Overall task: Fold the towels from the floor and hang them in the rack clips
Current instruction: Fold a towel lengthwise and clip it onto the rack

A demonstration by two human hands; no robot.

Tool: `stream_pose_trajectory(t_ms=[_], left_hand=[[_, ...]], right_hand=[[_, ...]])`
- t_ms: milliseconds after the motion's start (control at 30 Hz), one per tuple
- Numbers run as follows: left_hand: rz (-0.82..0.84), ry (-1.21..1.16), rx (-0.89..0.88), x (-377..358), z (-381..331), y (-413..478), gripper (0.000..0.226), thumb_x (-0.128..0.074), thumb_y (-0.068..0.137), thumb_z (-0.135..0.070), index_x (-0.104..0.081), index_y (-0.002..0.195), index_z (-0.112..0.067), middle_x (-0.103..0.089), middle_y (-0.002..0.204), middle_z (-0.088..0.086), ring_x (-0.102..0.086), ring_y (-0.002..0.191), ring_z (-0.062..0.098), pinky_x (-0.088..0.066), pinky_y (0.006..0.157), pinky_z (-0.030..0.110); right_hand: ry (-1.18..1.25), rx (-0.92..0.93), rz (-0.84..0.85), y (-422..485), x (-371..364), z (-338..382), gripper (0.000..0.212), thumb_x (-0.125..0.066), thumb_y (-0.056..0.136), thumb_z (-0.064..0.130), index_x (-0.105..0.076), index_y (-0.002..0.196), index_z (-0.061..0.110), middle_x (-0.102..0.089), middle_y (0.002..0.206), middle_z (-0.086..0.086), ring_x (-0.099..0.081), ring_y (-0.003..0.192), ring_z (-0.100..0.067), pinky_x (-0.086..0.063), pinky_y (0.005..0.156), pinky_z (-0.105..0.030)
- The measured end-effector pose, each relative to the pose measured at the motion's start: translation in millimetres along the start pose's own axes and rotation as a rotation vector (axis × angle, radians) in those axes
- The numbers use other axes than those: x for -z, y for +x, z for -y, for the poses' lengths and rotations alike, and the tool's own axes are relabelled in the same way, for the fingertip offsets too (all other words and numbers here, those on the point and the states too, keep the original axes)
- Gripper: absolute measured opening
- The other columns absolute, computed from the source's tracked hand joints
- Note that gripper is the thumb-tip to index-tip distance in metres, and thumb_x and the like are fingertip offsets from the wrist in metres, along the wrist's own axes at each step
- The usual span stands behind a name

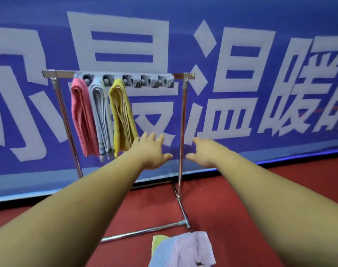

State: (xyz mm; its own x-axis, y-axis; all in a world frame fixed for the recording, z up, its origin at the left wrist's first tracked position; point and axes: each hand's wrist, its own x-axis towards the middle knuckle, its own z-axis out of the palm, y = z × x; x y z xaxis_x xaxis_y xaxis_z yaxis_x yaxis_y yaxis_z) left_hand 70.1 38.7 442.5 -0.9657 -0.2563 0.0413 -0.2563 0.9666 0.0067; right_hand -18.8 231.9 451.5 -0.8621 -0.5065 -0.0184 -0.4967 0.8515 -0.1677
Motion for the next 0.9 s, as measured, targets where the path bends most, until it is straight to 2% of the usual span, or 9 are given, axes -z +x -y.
stream_pose_trajectory(t_ms=[167, 367, 567, 633, 667, 733, 800, 900], left_hand=[[0.189, -0.057, 0.018, -117, -5, 31, 0.092, -0.042, 0.103, -0.07, -0.006, 0.171, -0.021, -0.008, 0.178, 0.014, -0.006, 0.164, 0.037, -0.014, 0.131, 0.053], [0.395, -0.1, 0.017, -261, -15, 62, 0.094, -0.047, 0.102, -0.068, -0.006, 0.171, -0.018, -0.009, 0.178, 0.017, -0.01, 0.163, 0.041, -0.016, 0.132, 0.05], [0.608, -0.153, 0.013, -393, -24, 68, 0.093, -0.048, 0.103, -0.065, -0.006, 0.171, -0.019, -0.007, 0.178, 0.018, -0.009, 0.163, 0.041, -0.018, 0.131, 0.052], [0.672, -0.168, 0.011, -433, -25, 69, 0.093, -0.047, 0.103, -0.066, -0.005, 0.171, -0.017, -0.005, 0.177, 0.02, -0.007, 0.164, 0.042, -0.016, 0.132, 0.053], [0.703, -0.17, 0.01, -450, -27, 70, 0.093, -0.046, 0.104, -0.066, -0.004, 0.171, -0.017, -0.003, 0.178, 0.02, -0.005, 0.164, 0.041, -0.015, 0.132, 0.054], [0.761, -0.18, 0.016, -477, -31, 71, 0.092, -0.045, 0.105, -0.065, -0.001, 0.171, -0.018, 0.002, 0.178, 0.017, -0.002, 0.165, 0.038, -0.014, 0.132, 0.053], [0.797, -0.2, 0.016, -499, -35, 71, 0.091, -0.046, 0.105, -0.063, 0.0, 0.171, -0.02, 0.003, 0.179, 0.015, -0.002, 0.165, 0.037, -0.014, 0.132, 0.052], [0.832, -0.235, 0.027, -526, -36, 66, 0.091, -0.046, 0.106, -0.062, 0.002, 0.171, -0.022, 0.004, 0.179, 0.012, 0.0, 0.166, 0.034, -0.014, 0.131, 0.05]], right_hand=[[0.047, -0.065, 0.174, 32, -109, -49, 0.079, -0.062, 0.1, 0.053, -0.035, 0.16, 0.009, -0.05, 0.156, -0.019, -0.052, 0.141, -0.038, -0.046, 0.113, -0.045], [0.083, -0.157, 0.379, 66, -250, -105, 0.077, -0.065, 0.098, 0.049, -0.038, 0.155, 0.005, -0.052, 0.15, -0.027, -0.054, 0.138, -0.041, -0.045, 0.113, -0.042], [0.136, -0.251, 0.597, 72, -390, -148, 0.076, -0.069, 0.094, 0.049, -0.043, 0.154, 0.01, -0.052, 0.156, -0.018, -0.052, 0.142, -0.034, -0.044, 0.112, -0.039], [0.151, -0.262, 0.666, 70, -432, -157, 0.071, -0.07, 0.093, 0.047, -0.046, 0.148, 0.009, -0.059, 0.145, -0.018, -0.06, 0.129, -0.035, -0.049, 0.095, -0.037], [0.155, -0.274, 0.694, 68, -451, -160, 0.072, -0.07, 0.091, 0.046, -0.045, 0.147, 0.008, -0.062, 0.139, -0.019, -0.063, 0.122, -0.036, -0.047, 0.084, -0.035], [0.165, -0.29, 0.727, 67, -484, -162, 0.081, -0.07, 0.09, 0.047, -0.039, 0.154, 0.009, -0.063, 0.133, -0.019, -0.064, 0.117, -0.036, -0.045, 0.08, -0.034], [0.187, -0.309, 0.776, 70, -515, -162, 0.087, -0.067, 0.092, 0.052, -0.032, 0.159, 0.01, -0.061, 0.14, -0.02, -0.064, 0.122, -0.037, -0.051, 0.091, -0.036], [0.236, -0.327, 0.858, 77, -549, -155, 0.08, -0.062, 0.099, 0.049, -0.035, 0.159, 0.005, -0.05, 0.156, -0.021, -0.057, 0.136, -0.035, -0.047, 0.111, -0.041]])
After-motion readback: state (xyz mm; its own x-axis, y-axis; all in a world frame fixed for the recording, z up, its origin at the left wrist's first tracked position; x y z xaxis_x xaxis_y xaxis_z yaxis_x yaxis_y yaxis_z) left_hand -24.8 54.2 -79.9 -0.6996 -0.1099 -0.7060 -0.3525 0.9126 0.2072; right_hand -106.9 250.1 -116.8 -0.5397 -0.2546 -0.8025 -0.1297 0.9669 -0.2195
